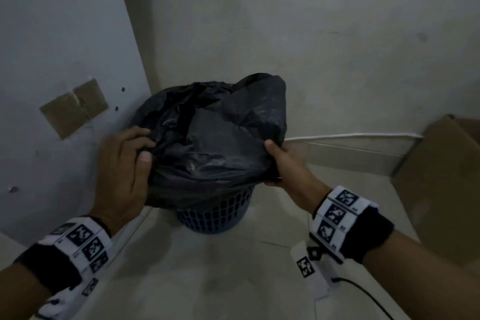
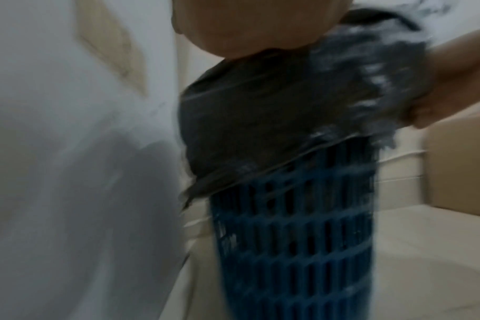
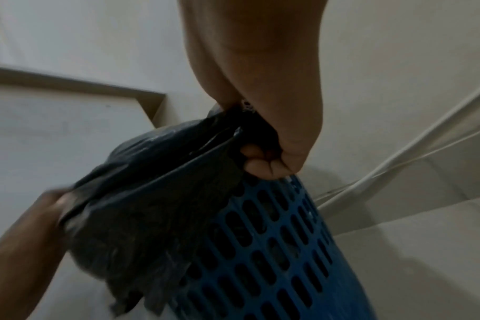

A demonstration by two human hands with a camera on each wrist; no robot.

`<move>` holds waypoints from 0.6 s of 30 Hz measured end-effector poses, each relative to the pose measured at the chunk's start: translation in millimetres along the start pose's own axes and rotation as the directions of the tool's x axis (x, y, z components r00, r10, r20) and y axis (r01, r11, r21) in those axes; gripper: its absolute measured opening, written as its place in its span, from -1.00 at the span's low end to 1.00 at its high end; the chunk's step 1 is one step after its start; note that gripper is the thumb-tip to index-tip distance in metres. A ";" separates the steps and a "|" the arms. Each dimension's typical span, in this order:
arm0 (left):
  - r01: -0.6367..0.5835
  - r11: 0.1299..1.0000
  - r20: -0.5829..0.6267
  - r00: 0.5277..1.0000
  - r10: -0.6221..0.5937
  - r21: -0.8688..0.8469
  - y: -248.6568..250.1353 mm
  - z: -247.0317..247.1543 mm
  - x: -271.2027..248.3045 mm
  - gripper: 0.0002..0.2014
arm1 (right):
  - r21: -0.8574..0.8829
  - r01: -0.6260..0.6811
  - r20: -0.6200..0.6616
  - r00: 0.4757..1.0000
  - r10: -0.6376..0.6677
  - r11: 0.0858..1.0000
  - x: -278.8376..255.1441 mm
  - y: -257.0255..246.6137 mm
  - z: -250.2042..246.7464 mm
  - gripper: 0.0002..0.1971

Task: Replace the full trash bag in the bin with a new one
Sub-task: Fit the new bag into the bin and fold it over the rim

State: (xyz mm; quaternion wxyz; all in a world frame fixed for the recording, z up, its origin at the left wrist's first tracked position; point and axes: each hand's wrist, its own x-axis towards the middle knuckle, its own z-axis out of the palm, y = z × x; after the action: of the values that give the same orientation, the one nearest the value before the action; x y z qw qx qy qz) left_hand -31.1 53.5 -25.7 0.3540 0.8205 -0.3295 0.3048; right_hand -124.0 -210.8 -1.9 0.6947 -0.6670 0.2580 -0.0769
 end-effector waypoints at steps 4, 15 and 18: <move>-0.231 0.972 0.070 0.970 0.234 -0.042 47.9 8.9 0.1 -0.68 | -0.150 0.221 0.031 0.975 -0.219 0.964 -12.4 20.4 24.6 -0.63; -0.156 0.974 0.358 0.930 0.088 0.166 72.9 25.9 3.7 -0.55 | -0.053 0.300 -0.117 0.945 -0.305 0.952 -11.5 4.1 15.4 -0.74; -0.065 0.998 0.296 0.954 0.056 0.020 73.4 27.5 4.2 -0.79 | -0.177 0.341 -0.093 0.928 -0.361 0.923 1.7 -1.6 12.5 -0.77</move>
State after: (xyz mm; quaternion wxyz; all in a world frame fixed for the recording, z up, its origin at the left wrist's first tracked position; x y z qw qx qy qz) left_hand -76.7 -8.5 -10.2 0.2792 0.8515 -0.3991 0.1944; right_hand -116.4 -200.6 -1.0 0.5974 -0.7492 0.1820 -0.2206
